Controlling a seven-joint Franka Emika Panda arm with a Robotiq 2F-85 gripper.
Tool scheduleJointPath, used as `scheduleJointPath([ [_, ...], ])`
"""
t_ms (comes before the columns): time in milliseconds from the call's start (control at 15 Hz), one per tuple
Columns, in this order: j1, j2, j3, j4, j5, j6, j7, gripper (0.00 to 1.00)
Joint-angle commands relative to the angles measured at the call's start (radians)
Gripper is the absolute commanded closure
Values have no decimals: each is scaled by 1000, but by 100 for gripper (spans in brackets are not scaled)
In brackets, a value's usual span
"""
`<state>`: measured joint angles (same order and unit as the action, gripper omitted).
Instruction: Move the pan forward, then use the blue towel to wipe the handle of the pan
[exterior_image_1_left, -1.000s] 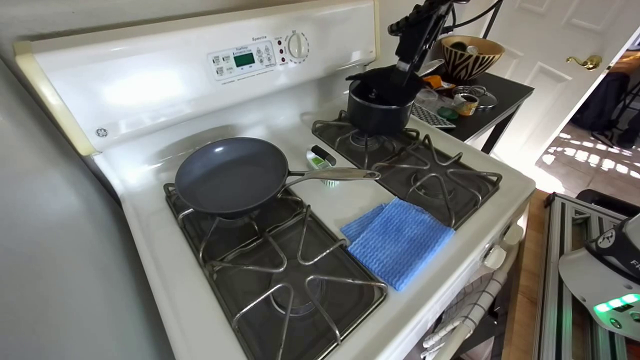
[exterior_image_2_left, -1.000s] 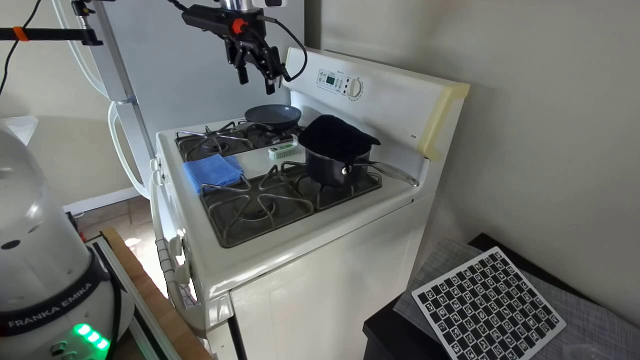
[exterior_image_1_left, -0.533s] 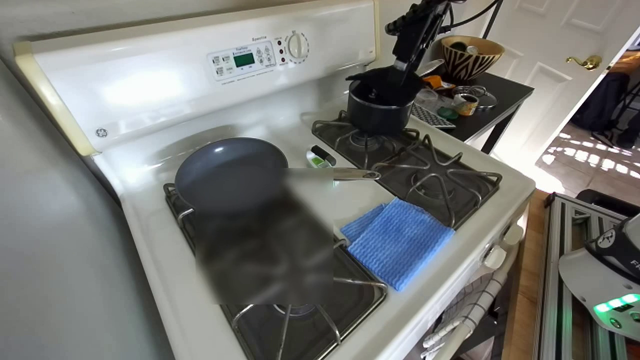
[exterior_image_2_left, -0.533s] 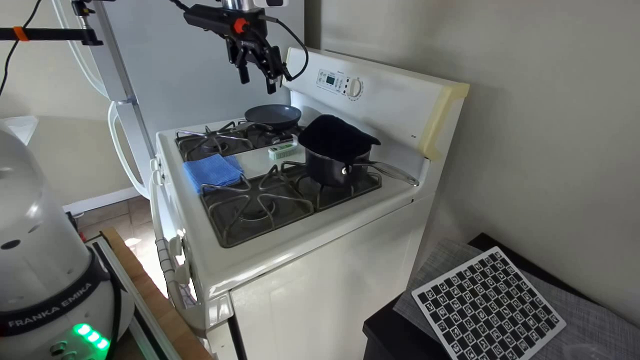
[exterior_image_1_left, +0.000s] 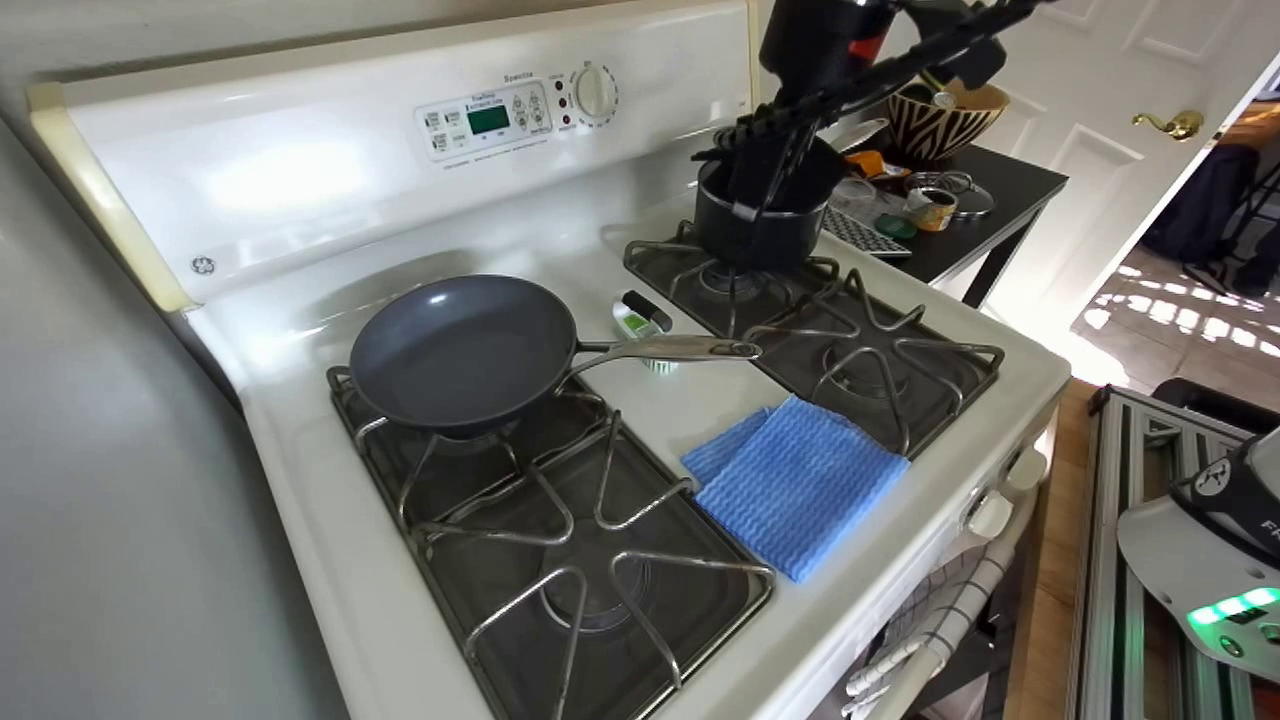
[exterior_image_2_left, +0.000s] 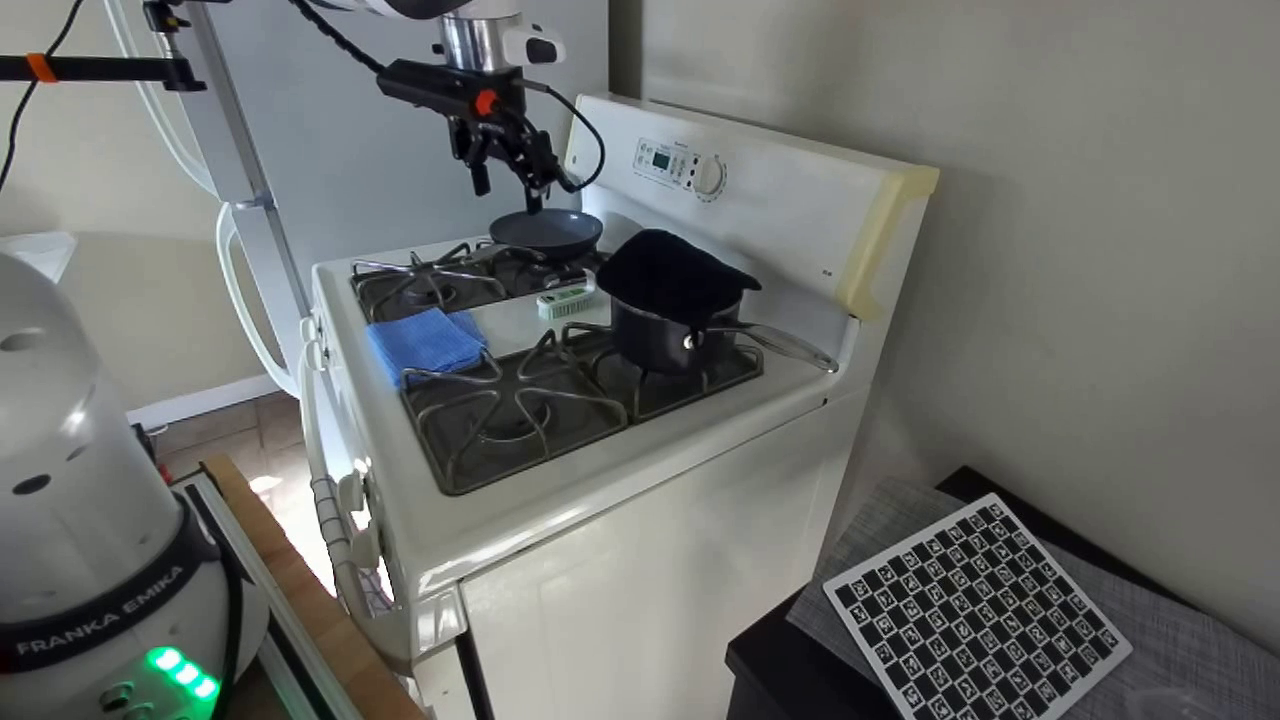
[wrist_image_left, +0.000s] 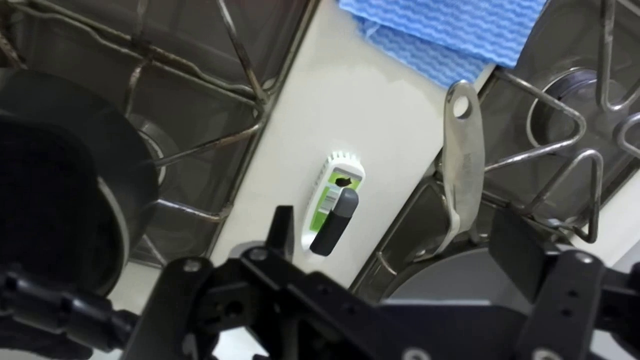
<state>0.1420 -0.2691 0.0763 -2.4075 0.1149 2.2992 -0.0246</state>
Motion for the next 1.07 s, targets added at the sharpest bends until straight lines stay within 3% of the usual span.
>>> scheduleJointPath([
  [0, 21, 107, 26, 32, 26, 46, -19, 0],
  [667, 41, 364, 83, 207, 10, 93, -150, 0],
  [733, 42, 380, 90, 220, 7, 89, -153, 5],
  [800, 42, 393, 96, 231, 4, 90, -161, 23],
  [933, 43, 417, 106, 249, -10, 91, -166, 30],
  [1000, 42, 427, 110, 256, -12, 91, -171, 39],
])
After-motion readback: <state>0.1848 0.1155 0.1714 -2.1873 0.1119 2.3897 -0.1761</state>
